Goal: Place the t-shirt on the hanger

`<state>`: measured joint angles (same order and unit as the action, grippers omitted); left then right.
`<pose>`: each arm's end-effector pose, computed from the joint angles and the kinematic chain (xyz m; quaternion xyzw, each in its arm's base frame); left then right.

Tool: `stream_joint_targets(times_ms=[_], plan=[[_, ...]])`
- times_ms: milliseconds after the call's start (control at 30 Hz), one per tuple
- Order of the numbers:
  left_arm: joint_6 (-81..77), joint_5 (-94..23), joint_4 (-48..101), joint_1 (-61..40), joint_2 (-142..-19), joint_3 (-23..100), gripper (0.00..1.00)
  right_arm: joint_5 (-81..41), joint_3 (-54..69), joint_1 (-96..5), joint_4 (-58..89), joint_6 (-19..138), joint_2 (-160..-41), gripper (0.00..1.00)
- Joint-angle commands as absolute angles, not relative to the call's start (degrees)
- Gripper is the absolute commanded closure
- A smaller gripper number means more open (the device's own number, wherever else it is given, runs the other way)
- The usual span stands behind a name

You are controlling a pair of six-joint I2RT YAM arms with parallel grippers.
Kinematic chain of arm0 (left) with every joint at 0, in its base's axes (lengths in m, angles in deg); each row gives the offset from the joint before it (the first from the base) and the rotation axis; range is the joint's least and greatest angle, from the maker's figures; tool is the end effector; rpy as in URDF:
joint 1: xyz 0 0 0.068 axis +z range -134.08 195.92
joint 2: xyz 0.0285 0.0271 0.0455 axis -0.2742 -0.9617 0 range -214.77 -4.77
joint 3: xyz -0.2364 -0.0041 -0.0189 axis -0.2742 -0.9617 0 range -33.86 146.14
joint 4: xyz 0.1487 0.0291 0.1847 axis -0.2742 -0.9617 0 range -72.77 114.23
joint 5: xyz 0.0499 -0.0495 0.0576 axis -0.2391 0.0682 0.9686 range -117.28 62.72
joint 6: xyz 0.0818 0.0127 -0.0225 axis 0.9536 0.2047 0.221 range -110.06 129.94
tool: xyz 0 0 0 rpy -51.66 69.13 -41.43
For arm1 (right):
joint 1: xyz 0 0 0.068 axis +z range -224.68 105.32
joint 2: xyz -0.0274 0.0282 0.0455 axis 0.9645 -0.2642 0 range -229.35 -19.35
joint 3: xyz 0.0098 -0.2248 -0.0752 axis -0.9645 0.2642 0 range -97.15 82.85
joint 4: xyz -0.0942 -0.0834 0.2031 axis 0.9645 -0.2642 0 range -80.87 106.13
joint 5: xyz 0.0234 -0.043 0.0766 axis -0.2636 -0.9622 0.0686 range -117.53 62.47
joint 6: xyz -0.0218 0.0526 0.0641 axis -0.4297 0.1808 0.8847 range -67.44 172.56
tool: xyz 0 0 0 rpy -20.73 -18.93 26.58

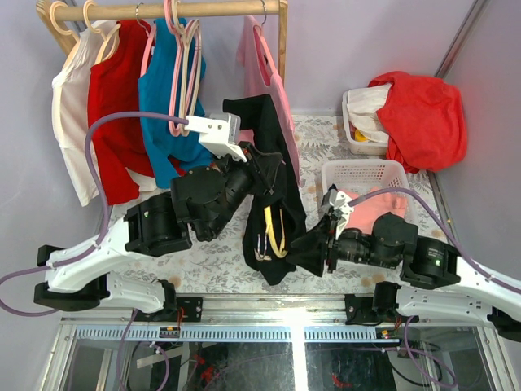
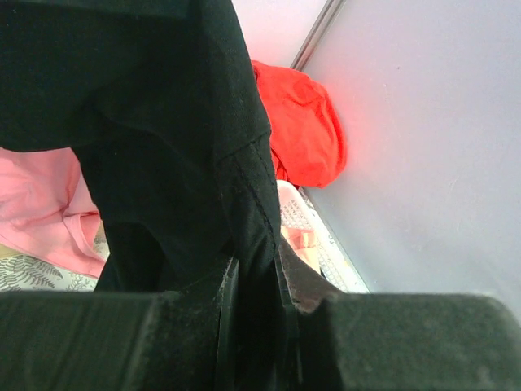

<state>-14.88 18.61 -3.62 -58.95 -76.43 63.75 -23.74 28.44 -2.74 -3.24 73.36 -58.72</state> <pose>0.1169 -0.2246 0.4753 0.0344 0.7144 -0.3087 0.6270 0.0546 0.1832 0.3615 -0.3366 0.6514 0.5086 0.4513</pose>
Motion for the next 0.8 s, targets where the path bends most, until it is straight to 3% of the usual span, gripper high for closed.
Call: stream_joint_targets(times_ms=[0,633,767], plan=[[-14.25,21.22,4.00,-58.72,-76.31,65.30,1.00,-20.71,26.90,-2.61,4.44,72.75,-62.26,0.49],[-15.57,21.59,6.13,-58.68,-73.50,61.57,1.00,-25.15,27.26,-2.61,12.06,71.50,-66.90,0.47],[-16.52,21.79,7.04,-58.65,-72.19,59.75,1.00,-25.31,27.78,-2.61,13.15,71.55,-67.81,0.54]])
